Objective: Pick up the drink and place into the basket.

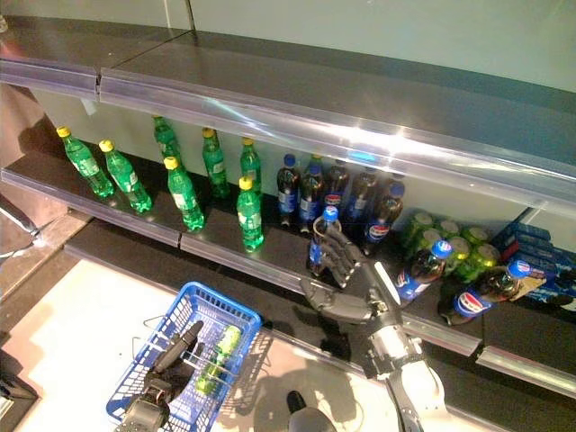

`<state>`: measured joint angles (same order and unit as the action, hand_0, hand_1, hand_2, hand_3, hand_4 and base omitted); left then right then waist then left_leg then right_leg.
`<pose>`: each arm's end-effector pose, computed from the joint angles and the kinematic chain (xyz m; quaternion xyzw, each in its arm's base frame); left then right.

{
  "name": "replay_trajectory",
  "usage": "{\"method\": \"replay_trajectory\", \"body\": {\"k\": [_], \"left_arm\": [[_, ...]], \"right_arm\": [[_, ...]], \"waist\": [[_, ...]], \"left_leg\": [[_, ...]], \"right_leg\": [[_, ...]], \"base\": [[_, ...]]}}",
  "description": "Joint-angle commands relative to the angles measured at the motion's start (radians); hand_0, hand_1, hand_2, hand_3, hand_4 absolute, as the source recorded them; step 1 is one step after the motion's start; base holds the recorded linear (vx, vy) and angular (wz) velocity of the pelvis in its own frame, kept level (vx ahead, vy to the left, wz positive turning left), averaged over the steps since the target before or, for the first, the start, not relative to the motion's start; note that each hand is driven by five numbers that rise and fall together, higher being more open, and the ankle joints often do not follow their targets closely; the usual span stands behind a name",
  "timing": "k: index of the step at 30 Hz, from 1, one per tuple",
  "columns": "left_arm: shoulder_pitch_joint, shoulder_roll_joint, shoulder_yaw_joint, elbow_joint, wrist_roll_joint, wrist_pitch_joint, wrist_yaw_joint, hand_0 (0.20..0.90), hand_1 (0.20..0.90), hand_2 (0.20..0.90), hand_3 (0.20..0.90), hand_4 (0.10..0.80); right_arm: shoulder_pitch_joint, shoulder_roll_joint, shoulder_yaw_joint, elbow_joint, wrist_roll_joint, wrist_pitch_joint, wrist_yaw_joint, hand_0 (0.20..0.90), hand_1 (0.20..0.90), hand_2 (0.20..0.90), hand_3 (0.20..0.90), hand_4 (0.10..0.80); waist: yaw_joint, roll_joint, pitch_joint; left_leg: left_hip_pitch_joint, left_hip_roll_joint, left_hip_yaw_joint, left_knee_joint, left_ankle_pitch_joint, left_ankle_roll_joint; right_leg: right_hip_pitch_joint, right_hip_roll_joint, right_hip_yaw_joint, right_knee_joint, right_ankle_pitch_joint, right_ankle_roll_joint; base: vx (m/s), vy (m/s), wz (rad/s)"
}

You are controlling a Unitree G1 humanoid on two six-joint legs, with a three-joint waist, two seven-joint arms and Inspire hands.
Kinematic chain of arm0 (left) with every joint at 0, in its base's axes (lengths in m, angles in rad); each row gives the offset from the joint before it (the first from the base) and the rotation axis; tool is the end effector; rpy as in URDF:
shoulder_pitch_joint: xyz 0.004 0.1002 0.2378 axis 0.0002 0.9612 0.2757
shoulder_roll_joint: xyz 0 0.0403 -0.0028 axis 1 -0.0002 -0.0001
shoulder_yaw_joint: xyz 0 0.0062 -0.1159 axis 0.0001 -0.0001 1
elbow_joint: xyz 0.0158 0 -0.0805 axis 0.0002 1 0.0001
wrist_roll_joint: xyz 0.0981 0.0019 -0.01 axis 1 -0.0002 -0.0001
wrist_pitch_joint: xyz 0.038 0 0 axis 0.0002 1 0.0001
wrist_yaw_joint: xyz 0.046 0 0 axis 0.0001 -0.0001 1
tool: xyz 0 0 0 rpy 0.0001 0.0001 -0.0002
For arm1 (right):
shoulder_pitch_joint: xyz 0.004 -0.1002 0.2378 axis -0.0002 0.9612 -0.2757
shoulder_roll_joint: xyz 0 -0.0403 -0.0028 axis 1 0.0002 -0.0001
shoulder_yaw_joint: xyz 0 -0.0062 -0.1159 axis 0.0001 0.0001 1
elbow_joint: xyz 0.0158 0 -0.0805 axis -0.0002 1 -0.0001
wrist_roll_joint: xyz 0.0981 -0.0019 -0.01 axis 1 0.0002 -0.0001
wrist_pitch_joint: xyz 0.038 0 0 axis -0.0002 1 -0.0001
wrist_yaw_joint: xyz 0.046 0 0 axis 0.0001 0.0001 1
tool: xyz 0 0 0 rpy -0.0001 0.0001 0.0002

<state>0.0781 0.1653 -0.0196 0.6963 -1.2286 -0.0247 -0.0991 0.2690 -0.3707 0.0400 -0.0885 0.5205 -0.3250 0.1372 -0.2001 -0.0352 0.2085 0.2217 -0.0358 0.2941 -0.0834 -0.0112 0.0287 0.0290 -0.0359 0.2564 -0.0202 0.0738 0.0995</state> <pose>0.1269 0.2024 -0.0904 -0.4786 0.2595 0.2039 0.8137 0.1412 -0.2244 0.0289 0.0711 -0.0722 0.0459 0.9938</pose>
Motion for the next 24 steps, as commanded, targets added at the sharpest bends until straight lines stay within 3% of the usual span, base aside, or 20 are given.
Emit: {"method": "replay_trajectory", "body": {"k": [1, 20, 24], "left_arm": [[-0.091, 0.079, 0.079, -0.114, 0.005, -0.113, -0.087, 0.3, 0.3, 0.3, 0.2, 0.1], [-0.039, 0.087, 0.089, -0.136, 0.012, -0.086, -0.078, 0.3, 0.3, 0.3, 0.2, 0.1], [-0.028, 0.092, 0.091, -0.138, 0.014, -0.079, -0.082, 0.3, 0.3, 0.3, 0.2, 0.1]], "right_arm": [[-0.017, -0.003, -0.078, -0.06, -0.023, -0.165, -0.096, 0.9, 0.9, 0.9, 0.9, 0.8], [-0.011, -0.012, -0.086, -0.007, -0.141, -0.119, -0.243, 0.9, 0.9, 0.9, 0.9, 0.8], [-0.009, -0.01, -0.086, 0.018, -0.183, -0.105, -0.318, 0.9, 0.9, 0.9, 0.9, 0.8]], "waist": [[0.009, 0.012, -0.069], [0.047, 0.014, -0.048], [0.057, 0.014, -0.044]], "left_leg": [[-0.102, -0.074, -0.146, 0.218, -0.165, 0.058], [-0.084, -0.076, -0.183, 0.178, -0.137, 0.056], [-0.084, -0.076, -0.193, 0.174, -0.131, 0.057]], "right_leg": [[-0.075, -0.027, -0.062, 0.02, 0.067, 0.066], [-0.071, -0.037, -0.121, 0.04, 0.056, 0.073], [-0.071, -0.04, -0.134, 0.05, 0.052, 0.075]], "base": [[0.049, 0.004, -0.02], [0.06, -0.014, 0.01], [0.056, -0.015, 0.09]]}}
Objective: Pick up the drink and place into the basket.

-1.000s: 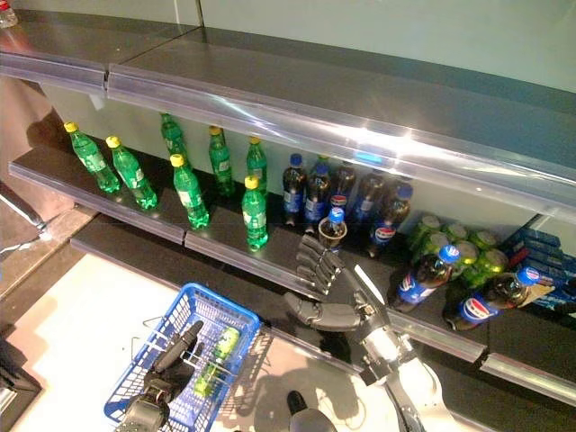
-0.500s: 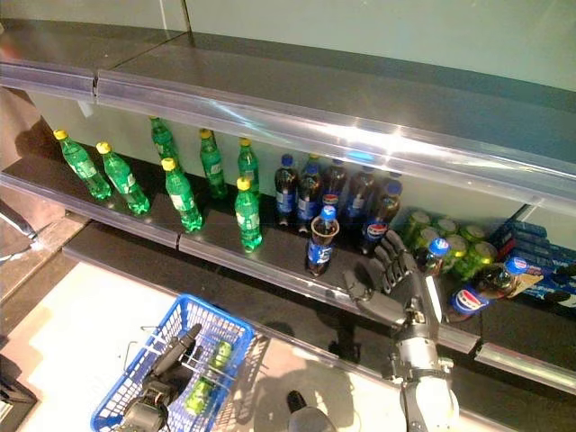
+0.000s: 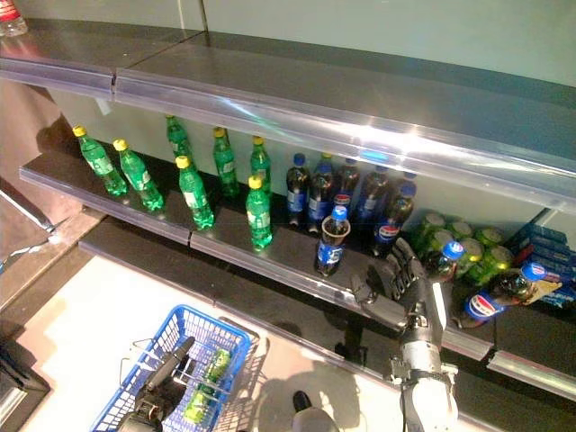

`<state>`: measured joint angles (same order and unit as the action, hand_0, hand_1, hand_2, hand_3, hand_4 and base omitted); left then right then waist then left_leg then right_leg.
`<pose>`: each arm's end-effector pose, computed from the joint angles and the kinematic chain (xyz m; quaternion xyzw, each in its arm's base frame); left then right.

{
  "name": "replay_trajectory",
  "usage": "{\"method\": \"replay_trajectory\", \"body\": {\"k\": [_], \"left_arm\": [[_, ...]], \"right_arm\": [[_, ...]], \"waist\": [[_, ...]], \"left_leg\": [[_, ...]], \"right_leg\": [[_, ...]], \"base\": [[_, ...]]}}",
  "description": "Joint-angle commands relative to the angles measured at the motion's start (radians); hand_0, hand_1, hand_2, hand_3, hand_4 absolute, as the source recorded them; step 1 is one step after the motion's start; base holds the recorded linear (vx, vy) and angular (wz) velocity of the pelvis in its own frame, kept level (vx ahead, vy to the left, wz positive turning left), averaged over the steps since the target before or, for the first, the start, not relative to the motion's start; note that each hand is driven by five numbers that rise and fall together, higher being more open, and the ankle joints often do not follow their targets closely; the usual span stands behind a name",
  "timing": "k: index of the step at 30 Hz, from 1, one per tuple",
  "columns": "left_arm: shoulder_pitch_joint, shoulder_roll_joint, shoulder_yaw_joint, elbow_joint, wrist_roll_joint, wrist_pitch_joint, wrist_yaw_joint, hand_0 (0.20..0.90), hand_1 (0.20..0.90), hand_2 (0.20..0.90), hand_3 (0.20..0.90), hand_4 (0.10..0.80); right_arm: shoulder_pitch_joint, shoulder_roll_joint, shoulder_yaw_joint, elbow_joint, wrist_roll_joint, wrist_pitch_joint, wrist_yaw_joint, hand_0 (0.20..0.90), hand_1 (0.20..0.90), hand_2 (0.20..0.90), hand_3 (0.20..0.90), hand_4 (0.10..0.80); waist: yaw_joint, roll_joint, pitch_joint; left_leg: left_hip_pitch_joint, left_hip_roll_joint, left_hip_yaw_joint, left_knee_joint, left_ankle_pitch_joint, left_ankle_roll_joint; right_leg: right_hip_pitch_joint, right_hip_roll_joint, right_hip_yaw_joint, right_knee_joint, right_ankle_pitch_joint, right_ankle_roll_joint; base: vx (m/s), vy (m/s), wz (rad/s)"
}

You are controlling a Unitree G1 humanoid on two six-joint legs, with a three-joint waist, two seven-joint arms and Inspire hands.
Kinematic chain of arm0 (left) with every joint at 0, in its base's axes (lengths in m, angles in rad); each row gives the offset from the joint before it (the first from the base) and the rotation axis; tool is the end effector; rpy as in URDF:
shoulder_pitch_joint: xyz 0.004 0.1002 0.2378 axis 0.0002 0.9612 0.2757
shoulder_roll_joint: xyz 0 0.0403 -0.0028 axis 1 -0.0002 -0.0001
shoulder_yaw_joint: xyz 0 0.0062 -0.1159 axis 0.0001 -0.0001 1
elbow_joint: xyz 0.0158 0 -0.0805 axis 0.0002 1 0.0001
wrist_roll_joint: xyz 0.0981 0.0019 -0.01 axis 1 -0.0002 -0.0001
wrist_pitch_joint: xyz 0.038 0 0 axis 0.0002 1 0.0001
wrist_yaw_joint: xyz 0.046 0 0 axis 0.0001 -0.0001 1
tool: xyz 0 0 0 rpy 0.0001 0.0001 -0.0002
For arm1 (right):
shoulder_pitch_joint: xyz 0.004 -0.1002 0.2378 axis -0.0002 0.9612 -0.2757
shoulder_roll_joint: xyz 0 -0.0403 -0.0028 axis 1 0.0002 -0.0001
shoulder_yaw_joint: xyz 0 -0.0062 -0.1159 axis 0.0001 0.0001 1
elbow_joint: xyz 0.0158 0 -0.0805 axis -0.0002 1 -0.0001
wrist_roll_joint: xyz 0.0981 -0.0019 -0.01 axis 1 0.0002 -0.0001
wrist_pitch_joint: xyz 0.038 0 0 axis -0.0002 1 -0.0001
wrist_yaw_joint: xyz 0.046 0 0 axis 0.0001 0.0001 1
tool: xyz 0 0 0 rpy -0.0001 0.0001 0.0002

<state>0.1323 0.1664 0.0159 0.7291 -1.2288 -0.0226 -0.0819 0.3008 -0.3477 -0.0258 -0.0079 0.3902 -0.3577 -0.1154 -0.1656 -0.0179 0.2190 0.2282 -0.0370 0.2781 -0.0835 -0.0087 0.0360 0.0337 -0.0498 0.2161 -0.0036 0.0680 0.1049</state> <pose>0.1033 0.2100 -0.0991 -0.4733 0.2824 0.2519 0.7955 0.1301 -0.2368 0.0161 0.0115 -0.0426 -0.1147 0.9924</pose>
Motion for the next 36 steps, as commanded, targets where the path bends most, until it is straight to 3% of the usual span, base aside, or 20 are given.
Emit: {"method": "replay_trajectory", "body": {"k": [1, 4, 15, 29, 36], "left_arm": [[-0.08, 0.092, 0.058, -0.169, 0.014, -0.079, -0.101, 0.3, 0.3, 0.3, 0.2, 0.1], [-0.069, 0.095, 0.061, -0.174, 0.015, -0.073, -0.105, 0.3, 0.3, 0.3, 0.2, 0.1], [-0.031, 0.111, 0.063, -0.193, 0.021, -0.057, -0.102, 0.3, 0.3, 0.3, 0.2, 0.1], [-0.037, 0.14, 0.028, -0.294, 0.007, -0.054, -0.102, 0.3, 0.3, 0.3, 0.2, 0.1], [-0.052, 0.156, -0.016, -0.362, -0.029, -0.077, -0.102, 0.3, 0.3, 0.3, 0.2, 0.1]], "right_arm": [[-0.041, -0.033, -0.021, -0.056, -0.073, -0.053, -0.095, 0.9, 0.9, 0.9, 0.9, 0.8], [-0.037, -0.034, -0.024, -0.033, -0.121, -0.001, -0.182, 0.9, 0.9, 0.9, 0.9, 0.8], [-0.053, -0.044, -0.021, 0.0, -0.121, 0.035, -0.239, 0.9, 0.9, 0.9, 0.9, 0.8], [-0.105, -0.079, -0.014, 0.081, -0.14, 0.004, -0.352, 0.9, 0.9, 0.9, 0.9, 0.8], [-0.125, -0.086, -0.014, 0.093, -0.152, -0.057, -0.504, 0.9, 0.9, 0.9, 0.9, 0.8]], "waist": [[0.025, -0.004, -0.052], [0.032, -0.005, -0.043], [0.07, -0.01, -0.022], [0.112, -0.012, 0.041], [0.115, 0.003, 0.092]], "left_leg": [[-0.091, -0.075, -0.179, 0.175, -0.133, 0.05], [-0.094, -0.074, -0.183, 0.185, -0.135, 0.052], [-0.116, -0.064, -0.215, 0.218, -0.128, 0.047], [-0.257, -0.032, -0.264, 0.372, -0.126, 0.016], [-0.367, -0.021, -0.288, 0.434, -0.109, -0.005]], "right_leg": [[-0.076, -0.026, -0.096, 0.037, 0.056, 0.07], [-0.076, -0.028, -0.104, 0.052, 0.046, 0.07], [-0.056, -0.033, -0.14, 0.093, 0.007, 0.064], [-0.099, -0.033, -0.177, 0.206, -0.063, 0.034], [-0.189, -0.018, -0.183, 0.296, -0.102, 0.012]], "base": [[0.061, -0.01, 0.18], [0.068, -0.019, 0.1], [0.087, -0.048, 0.13], [0.039, -0.096, 0.19], [-0.091, -0.103, 0.04]]}}
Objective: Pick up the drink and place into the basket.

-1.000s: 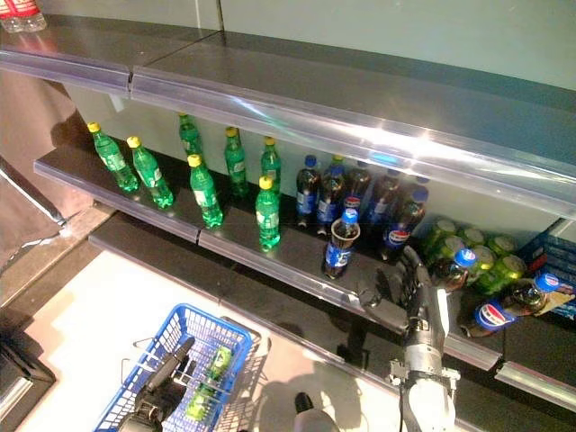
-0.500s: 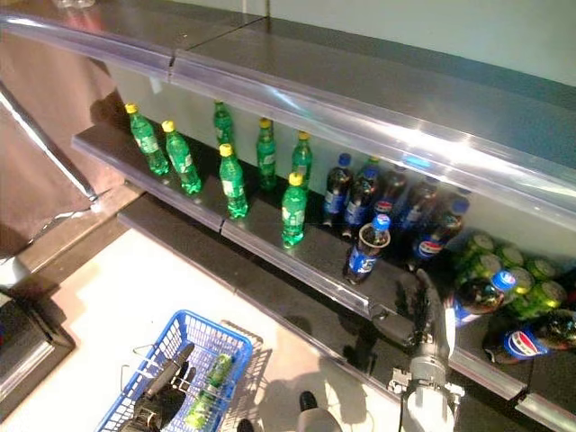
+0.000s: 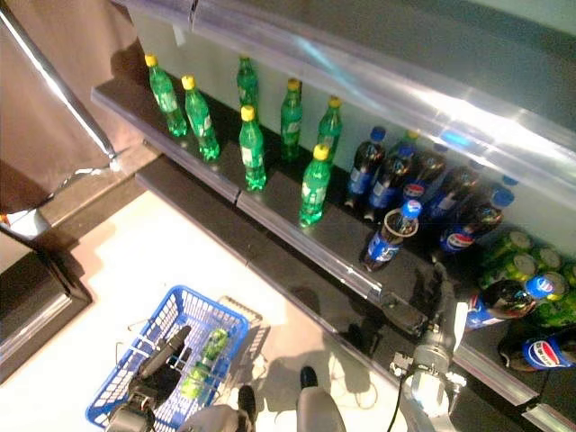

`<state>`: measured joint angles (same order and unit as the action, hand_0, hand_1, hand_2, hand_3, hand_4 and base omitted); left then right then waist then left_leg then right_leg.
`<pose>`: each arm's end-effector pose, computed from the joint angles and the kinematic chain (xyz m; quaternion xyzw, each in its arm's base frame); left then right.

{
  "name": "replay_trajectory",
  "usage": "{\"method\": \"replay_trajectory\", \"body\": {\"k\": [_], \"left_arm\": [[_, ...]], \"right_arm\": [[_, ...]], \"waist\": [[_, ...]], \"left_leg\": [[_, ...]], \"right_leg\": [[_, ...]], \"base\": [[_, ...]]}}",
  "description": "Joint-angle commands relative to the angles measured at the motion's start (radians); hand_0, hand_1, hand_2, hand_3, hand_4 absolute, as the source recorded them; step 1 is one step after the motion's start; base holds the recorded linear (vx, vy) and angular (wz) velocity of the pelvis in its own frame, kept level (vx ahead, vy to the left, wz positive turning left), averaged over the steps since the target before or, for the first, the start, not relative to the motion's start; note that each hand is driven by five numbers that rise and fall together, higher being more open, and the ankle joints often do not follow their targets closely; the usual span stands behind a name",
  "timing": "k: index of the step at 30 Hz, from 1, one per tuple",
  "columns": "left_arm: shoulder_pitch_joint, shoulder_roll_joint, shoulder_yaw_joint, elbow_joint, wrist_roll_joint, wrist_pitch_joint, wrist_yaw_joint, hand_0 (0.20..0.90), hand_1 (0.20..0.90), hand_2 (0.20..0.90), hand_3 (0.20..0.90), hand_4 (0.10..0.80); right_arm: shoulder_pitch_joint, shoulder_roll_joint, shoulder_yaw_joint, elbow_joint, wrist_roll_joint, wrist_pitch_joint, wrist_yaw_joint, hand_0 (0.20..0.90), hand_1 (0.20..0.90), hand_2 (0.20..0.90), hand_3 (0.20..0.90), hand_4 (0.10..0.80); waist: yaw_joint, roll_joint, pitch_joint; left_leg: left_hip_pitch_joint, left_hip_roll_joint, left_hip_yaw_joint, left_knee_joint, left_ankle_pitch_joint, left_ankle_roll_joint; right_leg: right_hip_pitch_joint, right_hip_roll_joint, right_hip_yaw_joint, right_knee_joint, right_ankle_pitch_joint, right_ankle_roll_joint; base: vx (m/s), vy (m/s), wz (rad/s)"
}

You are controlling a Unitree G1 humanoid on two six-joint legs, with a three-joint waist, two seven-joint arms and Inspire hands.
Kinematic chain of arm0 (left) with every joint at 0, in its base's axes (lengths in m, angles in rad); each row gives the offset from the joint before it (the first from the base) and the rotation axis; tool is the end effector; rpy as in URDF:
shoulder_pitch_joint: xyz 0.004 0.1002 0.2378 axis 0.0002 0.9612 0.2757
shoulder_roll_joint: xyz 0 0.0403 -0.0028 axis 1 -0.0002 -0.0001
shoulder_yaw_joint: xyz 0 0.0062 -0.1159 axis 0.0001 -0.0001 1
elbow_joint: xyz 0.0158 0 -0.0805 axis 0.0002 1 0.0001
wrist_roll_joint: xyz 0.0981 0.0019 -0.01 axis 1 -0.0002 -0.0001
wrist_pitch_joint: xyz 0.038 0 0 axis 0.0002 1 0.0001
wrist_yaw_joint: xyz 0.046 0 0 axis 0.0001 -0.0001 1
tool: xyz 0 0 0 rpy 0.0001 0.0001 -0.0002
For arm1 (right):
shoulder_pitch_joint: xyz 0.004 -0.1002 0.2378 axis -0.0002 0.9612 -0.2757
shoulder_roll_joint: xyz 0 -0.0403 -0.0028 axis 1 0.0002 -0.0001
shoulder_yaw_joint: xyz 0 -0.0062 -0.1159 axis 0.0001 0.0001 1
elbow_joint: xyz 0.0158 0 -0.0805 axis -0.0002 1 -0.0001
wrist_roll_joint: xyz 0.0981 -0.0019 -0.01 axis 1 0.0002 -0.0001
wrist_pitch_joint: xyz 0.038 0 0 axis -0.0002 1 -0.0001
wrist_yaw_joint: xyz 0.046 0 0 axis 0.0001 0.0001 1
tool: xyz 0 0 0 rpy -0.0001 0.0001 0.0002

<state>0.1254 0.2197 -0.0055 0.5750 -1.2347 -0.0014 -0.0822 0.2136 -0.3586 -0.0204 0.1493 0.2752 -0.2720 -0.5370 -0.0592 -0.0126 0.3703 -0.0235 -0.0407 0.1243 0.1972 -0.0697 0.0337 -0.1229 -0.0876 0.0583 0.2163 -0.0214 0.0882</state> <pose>0.1262 0.2188 -0.0771 -0.4668 0.2361 0.1950 0.8297 0.1445 -0.2425 -0.0014 -0.0572 0.0214 -0.3141 0.9474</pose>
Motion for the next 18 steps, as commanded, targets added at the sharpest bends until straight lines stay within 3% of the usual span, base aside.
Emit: {"method": "replay_trajectory", "body": {"k": [1, 12, 18], "left_arm": [[-0.042, 0.105, 0.003, -0.214, -0.025, -0.097, -0.1, 0.3, 0.3, 0.3, 0.2, 0.1], [0.075, 0.109, 0.026, -0.262, 0.007, -0.033, -0.101, 0.3, 0.3, 0.3, 0.2, 0.1], [0.059, 0.136, 0.001, -0.278, -0.025, -0.055, -0.101, 0.3, 0.3, 0.3, 0.2, 0.1]], "right_arm": [[-0.034, -0.076, -0.023, -0.069, -0.037, -0.147, -0.085, 0.9, 0.9, 0.9, 0.9, 0.8], [0.075, -0.101, -0.094, -0.121, -0.039, -0.159, -0.027, 0.9, 0.9, 0.9, 0.9, 0.8], [0.037, -0.142, -0.097, -0.168, -0.043, -0.19, -0.068, 0.9, 0.9, 0.9, 0.9, 0.8]], "waist": [[0.007, -0.001, -0.057], [0.003, 0.019, -0.079], [0.002, 0.028, -0.037]], "left_leg": [[-0.119, -0.016, -0.135, 0.156, -0.046, -0.004], [-0.104, -0.009, -0.13, 0.166, -0.029, -0.027], [-0.192, -0.017, -0.126, 0.214, -0.035, -0.03]], "right_leg": [[-0.036, 0.022, -0.025, 0.081, -0.015, 0.027], [-0.016, 0.046, -0.026, 0.113, -0.038, 0.015], [-0.1, 0.057, -0.022, 0.16, -0.046, 0.014]], "base": [[-0.009, -0.077, 0.04], [0.108, -0.04, -0.02], [-0.078, -0.01, -0.02]]}}
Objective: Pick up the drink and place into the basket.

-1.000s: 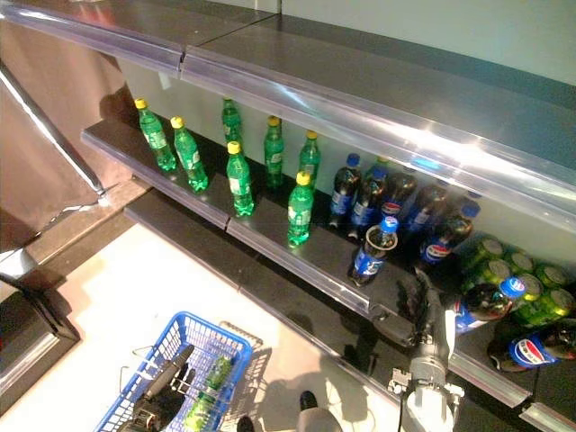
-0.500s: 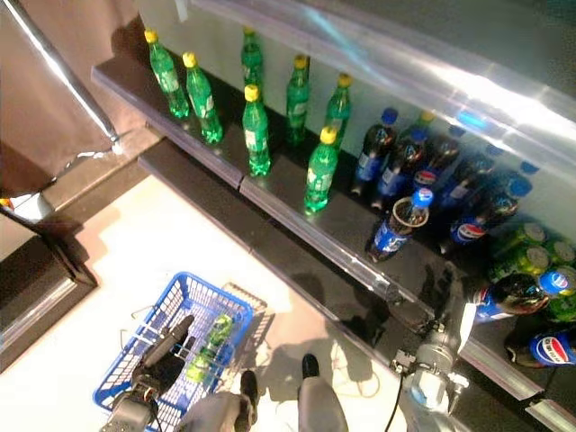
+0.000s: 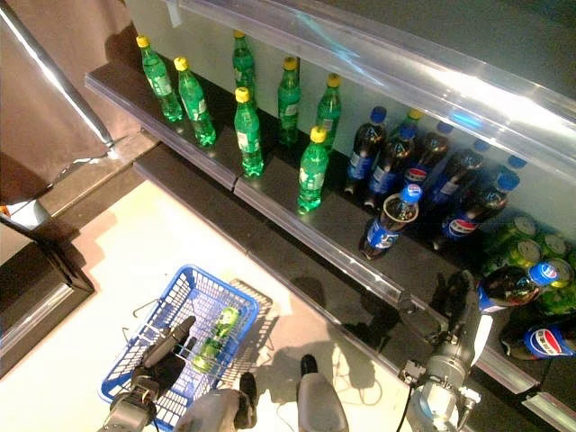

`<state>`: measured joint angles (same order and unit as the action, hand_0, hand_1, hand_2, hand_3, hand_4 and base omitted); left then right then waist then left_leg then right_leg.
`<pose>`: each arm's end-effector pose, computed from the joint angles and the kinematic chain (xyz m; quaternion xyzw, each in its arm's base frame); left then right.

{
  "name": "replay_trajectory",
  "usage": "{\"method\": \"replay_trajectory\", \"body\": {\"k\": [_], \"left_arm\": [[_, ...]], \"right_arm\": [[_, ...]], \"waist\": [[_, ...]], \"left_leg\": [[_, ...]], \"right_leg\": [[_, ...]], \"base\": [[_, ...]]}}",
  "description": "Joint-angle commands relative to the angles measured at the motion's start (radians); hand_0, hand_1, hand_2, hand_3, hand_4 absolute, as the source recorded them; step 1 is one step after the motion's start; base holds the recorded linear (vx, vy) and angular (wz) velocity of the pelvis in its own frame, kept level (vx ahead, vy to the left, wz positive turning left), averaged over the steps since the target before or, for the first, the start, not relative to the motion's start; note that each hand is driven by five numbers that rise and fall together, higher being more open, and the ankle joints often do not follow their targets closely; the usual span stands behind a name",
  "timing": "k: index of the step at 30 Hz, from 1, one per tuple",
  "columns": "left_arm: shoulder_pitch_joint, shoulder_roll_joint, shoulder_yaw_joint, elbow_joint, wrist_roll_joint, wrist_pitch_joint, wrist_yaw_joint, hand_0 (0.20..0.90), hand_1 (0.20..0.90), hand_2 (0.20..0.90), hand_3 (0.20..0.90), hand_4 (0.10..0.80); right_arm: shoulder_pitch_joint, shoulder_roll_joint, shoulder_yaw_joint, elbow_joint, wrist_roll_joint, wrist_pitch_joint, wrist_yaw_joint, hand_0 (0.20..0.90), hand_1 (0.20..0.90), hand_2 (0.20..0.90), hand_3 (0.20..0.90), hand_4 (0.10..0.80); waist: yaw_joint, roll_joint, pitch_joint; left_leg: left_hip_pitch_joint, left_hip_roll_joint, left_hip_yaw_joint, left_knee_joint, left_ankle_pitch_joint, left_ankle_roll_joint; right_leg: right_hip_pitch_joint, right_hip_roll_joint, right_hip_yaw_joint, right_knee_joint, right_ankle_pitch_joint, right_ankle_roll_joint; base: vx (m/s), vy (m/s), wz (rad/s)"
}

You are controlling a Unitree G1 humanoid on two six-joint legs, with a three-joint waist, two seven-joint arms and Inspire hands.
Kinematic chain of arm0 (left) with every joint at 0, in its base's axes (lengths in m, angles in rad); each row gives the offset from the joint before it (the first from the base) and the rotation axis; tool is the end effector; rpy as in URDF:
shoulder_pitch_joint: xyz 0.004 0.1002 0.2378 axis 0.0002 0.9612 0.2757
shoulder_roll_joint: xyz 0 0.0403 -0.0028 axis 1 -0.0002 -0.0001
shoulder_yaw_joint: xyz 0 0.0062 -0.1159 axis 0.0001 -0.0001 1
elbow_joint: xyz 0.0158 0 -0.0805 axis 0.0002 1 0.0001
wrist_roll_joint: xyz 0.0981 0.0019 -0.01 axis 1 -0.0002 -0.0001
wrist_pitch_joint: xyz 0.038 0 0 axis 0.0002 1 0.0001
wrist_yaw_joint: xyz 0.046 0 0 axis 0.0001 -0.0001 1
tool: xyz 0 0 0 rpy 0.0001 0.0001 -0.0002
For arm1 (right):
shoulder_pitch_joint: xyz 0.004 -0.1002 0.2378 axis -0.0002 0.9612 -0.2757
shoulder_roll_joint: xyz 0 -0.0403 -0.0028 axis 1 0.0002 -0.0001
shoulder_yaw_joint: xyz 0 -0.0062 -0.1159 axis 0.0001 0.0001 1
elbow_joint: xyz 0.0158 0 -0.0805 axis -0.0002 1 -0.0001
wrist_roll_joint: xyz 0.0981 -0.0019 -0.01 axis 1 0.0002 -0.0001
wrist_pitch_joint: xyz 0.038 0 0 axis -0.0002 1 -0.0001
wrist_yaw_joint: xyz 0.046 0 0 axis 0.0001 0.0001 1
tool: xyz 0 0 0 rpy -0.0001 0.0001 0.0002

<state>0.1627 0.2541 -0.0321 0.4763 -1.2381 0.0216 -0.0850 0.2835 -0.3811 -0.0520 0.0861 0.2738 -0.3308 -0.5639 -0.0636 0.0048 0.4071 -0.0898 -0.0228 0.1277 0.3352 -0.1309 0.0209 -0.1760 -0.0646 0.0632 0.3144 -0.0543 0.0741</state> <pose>0.1255 0.2214 -0.0674 -0.4589 0.2298 0.1624 0.8427 0.1298 -0.2510 0.0068 -0.0656 -0.0131 -0.3343 0.9401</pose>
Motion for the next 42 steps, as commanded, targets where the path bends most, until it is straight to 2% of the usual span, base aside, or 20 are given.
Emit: {"method": "replay_trajectory", "body": {"k": [1, 5, 11, 24, 35, 42], "left_arm": [[0.017, 0.105, 0.025, -0.18, -0.025, -0.081, -0.098, 0.3, 0.3, 0.3, 0.2, 0.1], [-0.053, 0.13, -0.01, -0.172, -0.058, -0.112, -0.087, 0.3, 0.3, 0.3, 0.2, 0.1], [-0.112, 0.15, -0.019, -0.165, -0.076, -0.132, -0.082, 0.3, 0.3, 0.3, 0.2, 0.1], [-0.141, 0.178, 0.009, -0.161, -0.07, -0.112, -0.081, 0.3, 0.3, 0.3, 0.2, 0.1], [-0.181, 0.195, 0.025, -0.142, -0.055, -0.097, -0.065, 0.3, 0.3, 0.3, 0.2, 0.1], [-0.231, 0.2, 0.018, -0.133, -0.049, -0.107, -0.052, 0.3, 0.3, 0.3, 0.2, 0.1]], "right_arm": [[-0.04, -0.122, -0.064, -0.107, -0.041, -0.133, -0.045, 0.9, 0.9, 0.9, 0.9, 0.8], [-0.128, -0.158, -0.041, -0.124, -0.047, -0.142, -0.098, 0.9, 0.9, 0.9, 0.9, 0.8], [-0.194, -0.171, -0.006, -0.143, -0.057, -0.148, -0.138, 0.9, 0.9, 0.9, 0.9, 0.8], [-0.25, -0.165, 0.008, -0.167, -0.065, -0.15, -0.172, 0.9, 0.9, 0.9, 0.9, 0.8], [-0.316, -0.171, 0.007, -0.219, -0.036, -0.117, -0.141, 0.9, 0.9, 0.9, 0.9, 0.8], [-0.386, -0.163, 0.031, -0.176, -0.009, -0.1, -0.135, 0.9, 0.9, 0.9, 0.9, 0.8]], "waist": [[0.007, 0.011, -0.071], [0.012, 0.016, -0.032], [0.023, 0.012, 0.001], [0.05, 0.001, 0.016], [0.064, -0.018, 0.029], [0.072, -0.026, 0.055]], "left_leg": [[-0.136, -0.036, -0.129, 0.08, 0.025, -0.018], [-0.226, -0.046, -0.131, 0.113, 0.019, -0.016], [-0.301, -0.054, -0.136, 0.123, 0.021, -0.011], [-0.291, -0.054, -0.159, 0.048, 0.043, -0.007], [-0.286, -0.046, -0.165, 0.039, 0.031, -0.01], [-0.293, -0.039, -0.174, 0.037, 0.029, -0.013]], "right_leg": [[-0.055, 0.035, -0.026, 0.065, -0.013, 0.029], [-0.137, 0.044, -0.024, 0.091, -0.017, 0.031], [-0.199, 0.059, -0.013, 0.084, -0.011, 0.034], [-0.15, 0.085, -0.002, -0.043, 0.016, 0.037], [-0.12, 0.081, -0.009, -0.085, 0.028, 0.043], [-0.123, 0.078, -0.019, -0.086, 0.031, 0.043]], "base": [[-0.156, -0.007, 0.0], [-0.195, -0.017, 0.01], [-0.122, -0.026, -0.2], [-0.008, -0.027, -0.03], [0.001, -0.002, 0.0], [-0.012, -0.015, 0.07]]}}
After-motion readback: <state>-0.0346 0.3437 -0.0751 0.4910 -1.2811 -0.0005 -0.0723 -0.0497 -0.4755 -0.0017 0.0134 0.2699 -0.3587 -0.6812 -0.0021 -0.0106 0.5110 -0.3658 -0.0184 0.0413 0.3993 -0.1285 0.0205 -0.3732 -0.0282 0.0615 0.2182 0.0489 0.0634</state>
